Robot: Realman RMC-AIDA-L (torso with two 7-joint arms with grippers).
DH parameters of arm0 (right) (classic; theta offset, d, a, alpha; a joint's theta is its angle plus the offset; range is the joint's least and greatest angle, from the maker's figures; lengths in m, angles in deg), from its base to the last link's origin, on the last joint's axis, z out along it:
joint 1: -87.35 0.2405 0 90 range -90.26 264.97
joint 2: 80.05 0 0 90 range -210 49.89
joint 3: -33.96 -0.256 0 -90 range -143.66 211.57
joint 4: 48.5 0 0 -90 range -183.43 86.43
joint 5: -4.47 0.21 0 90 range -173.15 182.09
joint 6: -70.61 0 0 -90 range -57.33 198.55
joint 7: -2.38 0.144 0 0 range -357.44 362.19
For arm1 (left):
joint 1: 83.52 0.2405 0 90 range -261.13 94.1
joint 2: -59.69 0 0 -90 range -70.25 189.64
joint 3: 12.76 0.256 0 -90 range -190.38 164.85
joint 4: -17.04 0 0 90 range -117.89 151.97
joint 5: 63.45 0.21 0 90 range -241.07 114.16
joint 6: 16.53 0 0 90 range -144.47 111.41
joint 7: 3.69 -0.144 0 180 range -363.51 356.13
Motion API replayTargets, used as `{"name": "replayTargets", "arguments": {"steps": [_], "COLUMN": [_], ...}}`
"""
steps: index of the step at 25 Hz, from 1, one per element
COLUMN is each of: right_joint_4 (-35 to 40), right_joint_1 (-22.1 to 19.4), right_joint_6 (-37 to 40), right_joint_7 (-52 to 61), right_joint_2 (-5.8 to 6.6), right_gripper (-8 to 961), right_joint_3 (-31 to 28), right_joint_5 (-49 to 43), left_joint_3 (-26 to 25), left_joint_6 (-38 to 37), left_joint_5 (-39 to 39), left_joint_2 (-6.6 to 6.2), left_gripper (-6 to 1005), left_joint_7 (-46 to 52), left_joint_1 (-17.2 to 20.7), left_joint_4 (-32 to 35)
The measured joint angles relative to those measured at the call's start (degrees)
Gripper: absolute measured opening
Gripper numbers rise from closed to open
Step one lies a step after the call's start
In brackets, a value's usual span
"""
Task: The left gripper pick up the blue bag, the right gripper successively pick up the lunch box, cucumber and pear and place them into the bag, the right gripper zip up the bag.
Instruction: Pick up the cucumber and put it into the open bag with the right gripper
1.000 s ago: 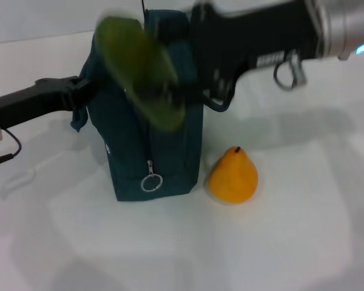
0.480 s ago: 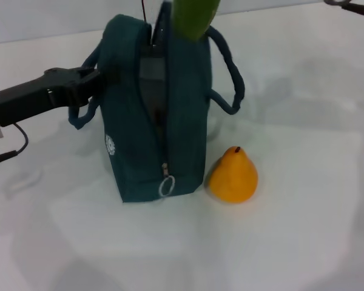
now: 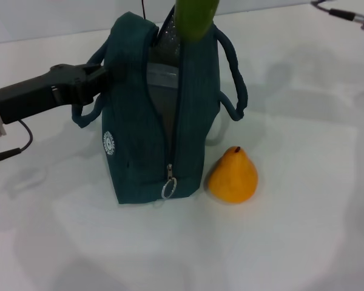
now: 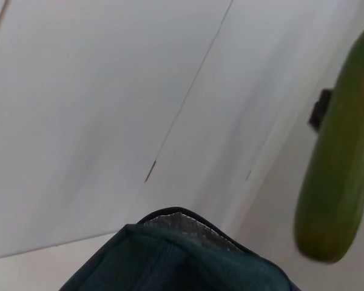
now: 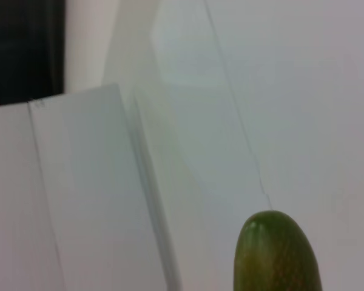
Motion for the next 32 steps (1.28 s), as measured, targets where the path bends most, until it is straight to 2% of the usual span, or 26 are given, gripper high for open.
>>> {"name": "replayTargets", "arguments": {"steps": [4,10,12,24,26,32], "right_joint_4": [-0.77,-1.05,-1.85,-11.83,-12.38,-12.49], "right_joint_1": [0.89,1.15,1.15,1.47,1.58,0.55], "right_joint_6": [-2.41,-3.43,-3.52,-6.23,-8.16,-9.1], "right_joint_7": [-0.88,-5.95,-7.71,-15.72,-16.19,-18.44], "right_joint_2": [-0.78,-4.07,-4.72,-5.71,-5.76,-5.79], "right_gripper": [549,549,549,548,548,548], "right_joint_3": [0.0,0.14,0.65,3.15,6.49,10.6], "right_joint_5": [-4.3,-8.41,-8.41,-7.49,-6.16,-1.29], "left_joint_3": [0.02,0.02,0.02,0.01,0.01,0.02], "left_joint_6": [-0.02,-0.06,-0.06,0.28,0.33,0.34], "left_joint_5": [-0.05,-0.15,-0.17,-0.27,-0.19,-0.04], "left_joint_2": [0.0,0.06,0.07,0.18,0.18,0.19], "left_gripper": [60,60,60,61,61,62], "left_joint_7": [0.01,-0.15,-0.14,-0.14,-0.15,-0.17], "left_joint_1": [-0.02,-0.13,-0.14,-0.53,-0.72,-0.75], "left_joint_4": [0.0,-0.18,-0.21,-0.47,-0.5,-0.6]}}
